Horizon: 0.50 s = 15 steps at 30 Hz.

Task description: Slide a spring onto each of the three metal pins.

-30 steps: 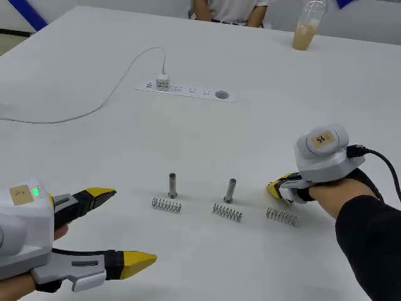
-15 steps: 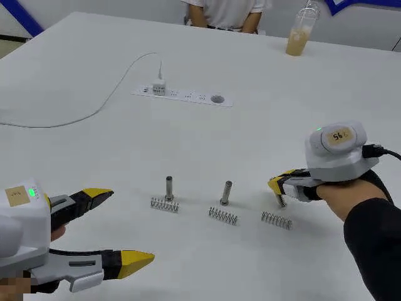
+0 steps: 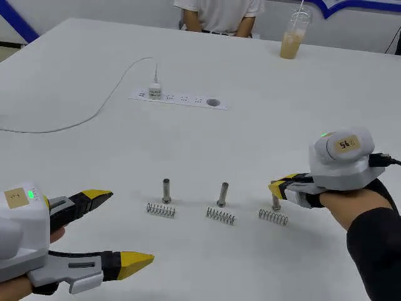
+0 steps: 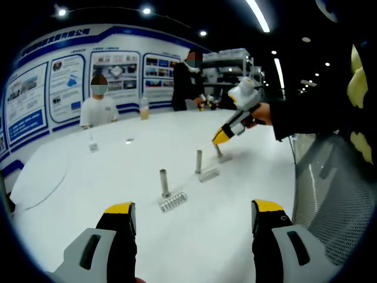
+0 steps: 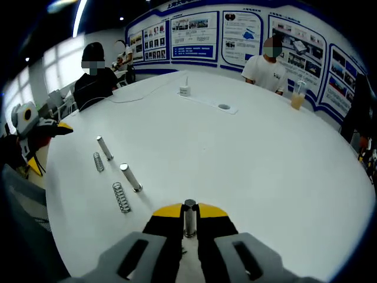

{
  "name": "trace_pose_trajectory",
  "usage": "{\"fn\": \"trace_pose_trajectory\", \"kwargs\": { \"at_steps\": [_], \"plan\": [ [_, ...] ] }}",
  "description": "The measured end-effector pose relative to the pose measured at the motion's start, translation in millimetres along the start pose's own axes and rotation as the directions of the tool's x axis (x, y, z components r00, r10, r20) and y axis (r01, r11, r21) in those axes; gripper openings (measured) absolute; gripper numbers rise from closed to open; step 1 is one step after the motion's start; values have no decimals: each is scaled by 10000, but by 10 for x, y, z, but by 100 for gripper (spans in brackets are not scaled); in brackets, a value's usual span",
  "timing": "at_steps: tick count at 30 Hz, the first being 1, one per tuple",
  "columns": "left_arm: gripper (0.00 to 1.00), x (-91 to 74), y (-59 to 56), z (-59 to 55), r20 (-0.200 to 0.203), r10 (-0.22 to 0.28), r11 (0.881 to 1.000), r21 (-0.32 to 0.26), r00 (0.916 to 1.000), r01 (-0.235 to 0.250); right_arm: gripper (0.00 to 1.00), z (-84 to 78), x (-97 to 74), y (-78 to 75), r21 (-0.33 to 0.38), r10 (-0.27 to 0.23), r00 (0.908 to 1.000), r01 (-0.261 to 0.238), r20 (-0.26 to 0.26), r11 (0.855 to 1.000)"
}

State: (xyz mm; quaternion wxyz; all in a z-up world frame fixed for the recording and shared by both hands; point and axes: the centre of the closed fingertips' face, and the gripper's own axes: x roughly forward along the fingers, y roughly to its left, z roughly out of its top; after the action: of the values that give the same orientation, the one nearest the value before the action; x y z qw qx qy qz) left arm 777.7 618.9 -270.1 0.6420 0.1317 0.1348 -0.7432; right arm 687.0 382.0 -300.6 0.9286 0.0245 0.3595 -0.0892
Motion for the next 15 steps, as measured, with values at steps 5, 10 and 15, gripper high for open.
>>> {"fn": "trace_pose_trajectory", "kwargs": {
  "at_steps": [5,10,15],
  "plan": [
    [82,1,-4,12,14,-16,10000,33,10000,16,8,36,-24,-10,-13,-19,9998,19,211,10000],
    [82,-4,-18,13,-11,-33,10000,74,10000,33,8,-15,-11,-6,21,14,10000,-14,89,10000],
    [82,-25,-5,17,-16,5,10000,82,10000,-5,8,-52,-17,4,80,33,10000,-33,77,10000]
  ]
}}
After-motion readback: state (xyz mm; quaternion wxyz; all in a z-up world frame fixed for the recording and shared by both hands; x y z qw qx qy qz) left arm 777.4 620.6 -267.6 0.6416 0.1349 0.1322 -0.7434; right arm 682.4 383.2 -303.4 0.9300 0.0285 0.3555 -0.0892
